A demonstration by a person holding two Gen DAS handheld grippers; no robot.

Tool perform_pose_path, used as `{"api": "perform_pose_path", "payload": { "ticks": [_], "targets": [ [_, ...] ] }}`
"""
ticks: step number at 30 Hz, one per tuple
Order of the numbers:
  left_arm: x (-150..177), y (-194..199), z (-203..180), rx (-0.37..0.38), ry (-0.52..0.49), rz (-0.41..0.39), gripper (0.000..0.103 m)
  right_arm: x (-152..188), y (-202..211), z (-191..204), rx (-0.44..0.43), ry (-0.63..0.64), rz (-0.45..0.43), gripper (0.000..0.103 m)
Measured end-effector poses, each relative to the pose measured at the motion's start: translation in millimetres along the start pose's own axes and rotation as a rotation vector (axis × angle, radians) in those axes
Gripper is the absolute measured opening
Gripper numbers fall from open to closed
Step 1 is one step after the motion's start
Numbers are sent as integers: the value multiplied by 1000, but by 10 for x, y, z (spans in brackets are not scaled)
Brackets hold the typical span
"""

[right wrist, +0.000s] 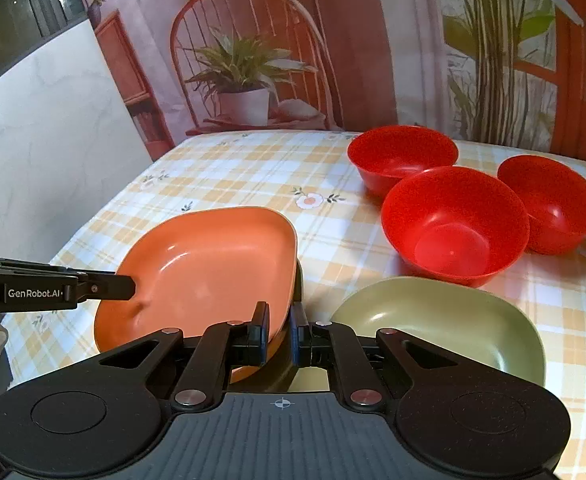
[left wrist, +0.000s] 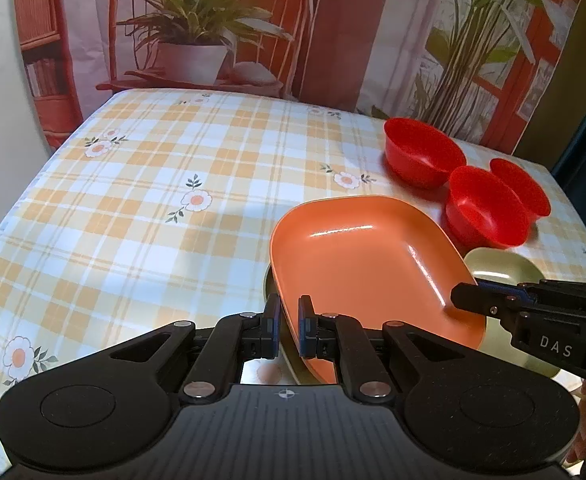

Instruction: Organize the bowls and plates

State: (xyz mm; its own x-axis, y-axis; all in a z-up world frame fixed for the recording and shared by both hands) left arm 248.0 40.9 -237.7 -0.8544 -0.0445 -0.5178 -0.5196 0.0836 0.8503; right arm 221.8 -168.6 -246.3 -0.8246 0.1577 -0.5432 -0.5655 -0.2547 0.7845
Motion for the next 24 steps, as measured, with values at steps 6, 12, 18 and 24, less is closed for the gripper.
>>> {"api": "perform_pose_path", "payload": {
  "ticks": [6,12,18,24],
  "targets": [
    [36,-16,0,-7,-15,2,10,4,-27,37,28,39,4,10],
    [84,-78,12,-13,-16,23,10,23,-67,64,55,83,18,10],
    [85,-99,16,-21,-18,26,10,48,-96,92,75,119,20,10],
    [99,-128,12,-20,-20,33,10,72,-104,130,109,172,8,10]
  ]
}}
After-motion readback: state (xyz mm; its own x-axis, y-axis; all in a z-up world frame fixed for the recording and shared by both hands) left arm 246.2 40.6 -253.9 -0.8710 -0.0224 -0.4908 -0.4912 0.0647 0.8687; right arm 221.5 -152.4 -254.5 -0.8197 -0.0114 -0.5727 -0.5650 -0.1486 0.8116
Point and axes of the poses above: each gripper's, at about its wrist camera, not at the fingertips, and y roughly against the way its jaws point, z to its left, x to its underside, the point moved 6 cm from there along -y, roughly the way its jaws point, and after that the axes turned 7 degrees about z, right-handed, at the moved point
